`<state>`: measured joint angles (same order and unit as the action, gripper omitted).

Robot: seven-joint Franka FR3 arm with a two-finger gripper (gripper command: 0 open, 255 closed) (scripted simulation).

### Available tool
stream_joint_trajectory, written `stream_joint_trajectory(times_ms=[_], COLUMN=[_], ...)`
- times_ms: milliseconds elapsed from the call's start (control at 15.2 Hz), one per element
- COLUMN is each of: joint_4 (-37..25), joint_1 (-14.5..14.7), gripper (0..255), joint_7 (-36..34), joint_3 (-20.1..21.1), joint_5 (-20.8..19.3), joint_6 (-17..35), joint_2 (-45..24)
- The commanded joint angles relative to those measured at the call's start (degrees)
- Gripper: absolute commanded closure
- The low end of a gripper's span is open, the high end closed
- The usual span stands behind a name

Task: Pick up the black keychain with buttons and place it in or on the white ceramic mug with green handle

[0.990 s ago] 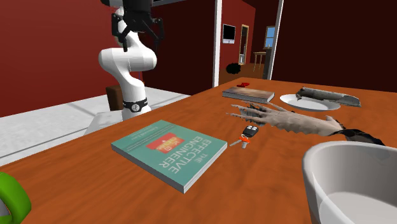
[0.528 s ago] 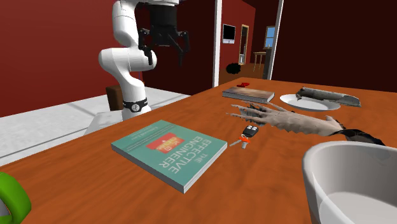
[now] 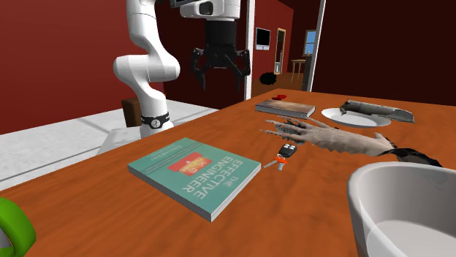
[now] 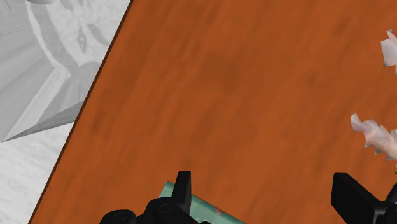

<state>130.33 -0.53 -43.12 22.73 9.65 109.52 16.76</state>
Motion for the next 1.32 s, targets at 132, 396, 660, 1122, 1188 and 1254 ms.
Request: stream_joint_trajectory(times_ms=[132, 396, 660, 1122, 1188, 1254], joint_4=[-4.72, -11.22, -19.06, -26.92, -26.6, -26.3], joint_1=[-0.47, -0.24, 1.38, 4.41, 4.49, 4.58], gripper=[0, 0, 0, 0, 0, 0], joint_7=[-8.67, -17.31, -25.62, -32.83, -32.95, -33.08], joint_3=[3.25, 4.98, 4.99, 3.2, 3.12, 3.03], joint_5=[-2.36, -6.76, -11.96, -16.97, -17.17, -17.37], joint_6=[5.12, 8.45, 10.25, 12.5, 13.14, 13.78], joint_2=[-8.75, -18.08, -27.55, -37.49, -37.84, -38.21])
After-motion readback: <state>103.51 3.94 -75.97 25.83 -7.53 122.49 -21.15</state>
